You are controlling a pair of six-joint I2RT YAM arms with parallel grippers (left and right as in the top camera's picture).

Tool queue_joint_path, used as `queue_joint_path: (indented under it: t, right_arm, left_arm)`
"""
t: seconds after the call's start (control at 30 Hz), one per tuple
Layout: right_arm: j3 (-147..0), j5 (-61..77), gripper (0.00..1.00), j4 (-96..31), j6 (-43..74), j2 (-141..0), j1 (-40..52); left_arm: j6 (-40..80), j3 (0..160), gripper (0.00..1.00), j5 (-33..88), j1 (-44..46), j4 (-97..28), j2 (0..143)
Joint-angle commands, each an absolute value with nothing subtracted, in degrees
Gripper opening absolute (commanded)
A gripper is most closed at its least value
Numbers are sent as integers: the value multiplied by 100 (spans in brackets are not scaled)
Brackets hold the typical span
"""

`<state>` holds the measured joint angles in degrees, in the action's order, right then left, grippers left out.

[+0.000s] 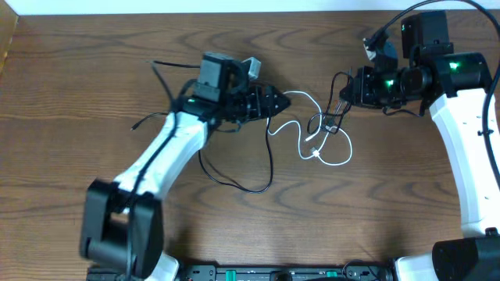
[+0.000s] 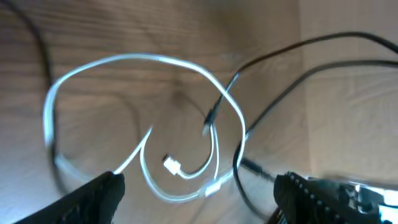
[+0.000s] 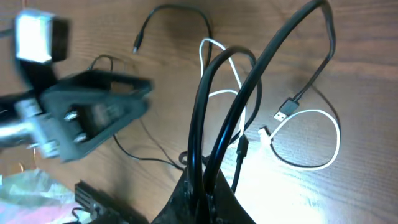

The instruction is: Untangle cables

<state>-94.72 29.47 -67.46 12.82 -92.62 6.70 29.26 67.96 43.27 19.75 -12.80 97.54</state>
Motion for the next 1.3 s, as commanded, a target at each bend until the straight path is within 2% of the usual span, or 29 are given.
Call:
queue_joint_path:
  t: [0.0, 0.17, 0.4, 0.47, 0.53, 0.63, 0.7, 0.9, 1.13, 1.27]
  right_arm:
    - [-9513, 2941, 1, -6781, 1260, -9225, 727]
    - [-9511, 2941, 1, -6785, 1260, -9225, 729]
    - [-9494, 2799, 1, -6860, 1258, -9225, 762]
    - [-9489, 2727, 1, -6890, 1258, -9225, 760]
    - [-9485, 2641, 1, -6928, 1256, -9225, 760]
    - [-9483, 2515, 1, -6971, 1236, -9225, 760]
    - [-9483, 2460, 1, -7006, 1212, -9225, 757]
    - [-9480, 1614, 1, -7175, 1422, -9225, 729]
    - [-9371, -952, 1, -7439, 2418, -9225, 635]
    - [-9317, -777, 1, -7118, 2040, -9225, 593]
  left_arm:
    - [3776, 6849, 88, 4390, 2298, -661, 10278]
    - [4731, 6849, 92, 3693, 2668, 462, 10871]
    - [5137, 6849, 91, 3006, 3157, 1522, 11362]
    - [5135, 6849, 80, 2753, 3251, 1564, 11391]
    - [5129, 6849, 62, 2644, 3286, 1551, 11391]
    - [5111, 6849, 33, 2644, 3269, 1468, 11391]
    - [5111, 6849, 8, 2644, 3210, 1243, 11391]
    - [5081, 6849, 8, 2655, 2777, -32, 11334]
    - [4329, 6849, 7, 3173, 2200, -718, 10925]
    - [3946, 6849, 7, 3197, 2091, -1072, 10720]
